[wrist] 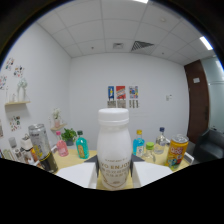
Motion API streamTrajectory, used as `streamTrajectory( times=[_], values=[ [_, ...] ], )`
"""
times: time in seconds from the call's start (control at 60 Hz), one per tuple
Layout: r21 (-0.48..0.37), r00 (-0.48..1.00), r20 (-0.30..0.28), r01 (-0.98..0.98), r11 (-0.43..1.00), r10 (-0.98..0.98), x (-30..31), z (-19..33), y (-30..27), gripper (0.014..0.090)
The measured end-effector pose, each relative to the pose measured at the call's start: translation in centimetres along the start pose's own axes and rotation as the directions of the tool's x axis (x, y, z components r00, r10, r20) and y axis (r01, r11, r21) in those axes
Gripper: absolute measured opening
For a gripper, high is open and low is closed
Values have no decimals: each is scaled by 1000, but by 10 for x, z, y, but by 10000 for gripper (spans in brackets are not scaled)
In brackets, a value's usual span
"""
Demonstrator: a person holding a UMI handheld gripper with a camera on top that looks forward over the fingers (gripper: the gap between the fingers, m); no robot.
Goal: Make me a cup of Mount Fuji.
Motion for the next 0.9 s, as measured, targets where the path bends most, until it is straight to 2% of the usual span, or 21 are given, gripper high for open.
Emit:
streamTrajectory(
  times=[0.183,0.367,0.55,0.617,0.717,0.833,0.9],
  values=[
    [58,1000,-1,-18,998,18,26,-50,6,480],
    [-90,998,-56,-28,996,23,66,-73,118,476],
    [-198,996,-54,-83,977,74,85,-77,235,478],
    [-256,996,-73,-59,965,42,95,-74,273,477],
    [-315,997,-69,12,949,-35,102,-70,307,479],
    [-341,962,5,258,904,-273,102,-62,323,477],
    [-341,894,71,438,832,-442,102,-59,328,476]
  ],
)
